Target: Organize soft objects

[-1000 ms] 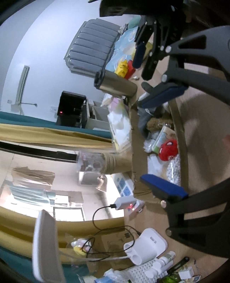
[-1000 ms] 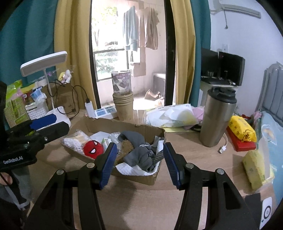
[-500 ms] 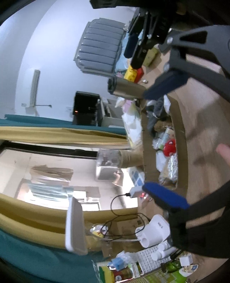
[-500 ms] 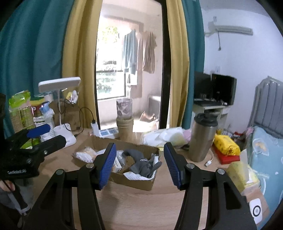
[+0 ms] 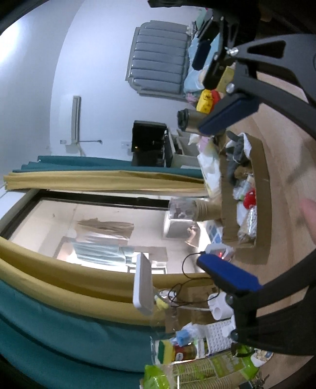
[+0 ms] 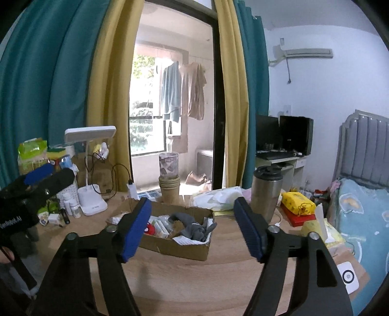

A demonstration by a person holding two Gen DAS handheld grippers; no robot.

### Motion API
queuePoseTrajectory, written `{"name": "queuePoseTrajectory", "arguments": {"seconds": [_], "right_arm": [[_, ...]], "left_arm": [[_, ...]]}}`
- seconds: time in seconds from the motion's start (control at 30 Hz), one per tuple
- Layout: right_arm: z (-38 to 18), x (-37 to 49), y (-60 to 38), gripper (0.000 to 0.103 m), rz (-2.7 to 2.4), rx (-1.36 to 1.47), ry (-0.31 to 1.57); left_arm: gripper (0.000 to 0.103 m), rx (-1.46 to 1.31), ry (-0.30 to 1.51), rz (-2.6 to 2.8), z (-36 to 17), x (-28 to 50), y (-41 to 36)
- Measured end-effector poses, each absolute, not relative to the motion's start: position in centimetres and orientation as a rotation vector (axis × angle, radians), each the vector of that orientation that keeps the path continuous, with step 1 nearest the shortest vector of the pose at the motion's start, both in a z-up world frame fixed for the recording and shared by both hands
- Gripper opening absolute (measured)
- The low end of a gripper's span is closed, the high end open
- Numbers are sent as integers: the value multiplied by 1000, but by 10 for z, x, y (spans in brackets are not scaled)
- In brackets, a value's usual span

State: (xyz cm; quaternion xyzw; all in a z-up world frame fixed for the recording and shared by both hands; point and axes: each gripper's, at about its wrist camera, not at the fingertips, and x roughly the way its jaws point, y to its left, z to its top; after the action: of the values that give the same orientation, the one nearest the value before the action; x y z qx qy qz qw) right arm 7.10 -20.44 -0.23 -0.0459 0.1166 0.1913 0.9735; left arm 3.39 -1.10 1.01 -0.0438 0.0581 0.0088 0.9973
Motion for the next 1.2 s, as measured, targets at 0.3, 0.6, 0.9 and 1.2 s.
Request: {"name": "queuePoseTrajectory", "arguments": {"seconds": [0.3,0.6,0.9,1.2], "right_arm": [[-3,52,-206,76,361,-116,152],[-1,53,-203,76,374,-111,157],[-3,54,-203,76,382,-107,165],[-6,56,-203,76,378,-101,178]], "left_arm": [[100,-95,114,-30,2,19,-20],[100,-93,107,27,0,20,-15],[100,-90,99,41,1,18,-16],[100,-85,109,36,0,19,-15]]}}
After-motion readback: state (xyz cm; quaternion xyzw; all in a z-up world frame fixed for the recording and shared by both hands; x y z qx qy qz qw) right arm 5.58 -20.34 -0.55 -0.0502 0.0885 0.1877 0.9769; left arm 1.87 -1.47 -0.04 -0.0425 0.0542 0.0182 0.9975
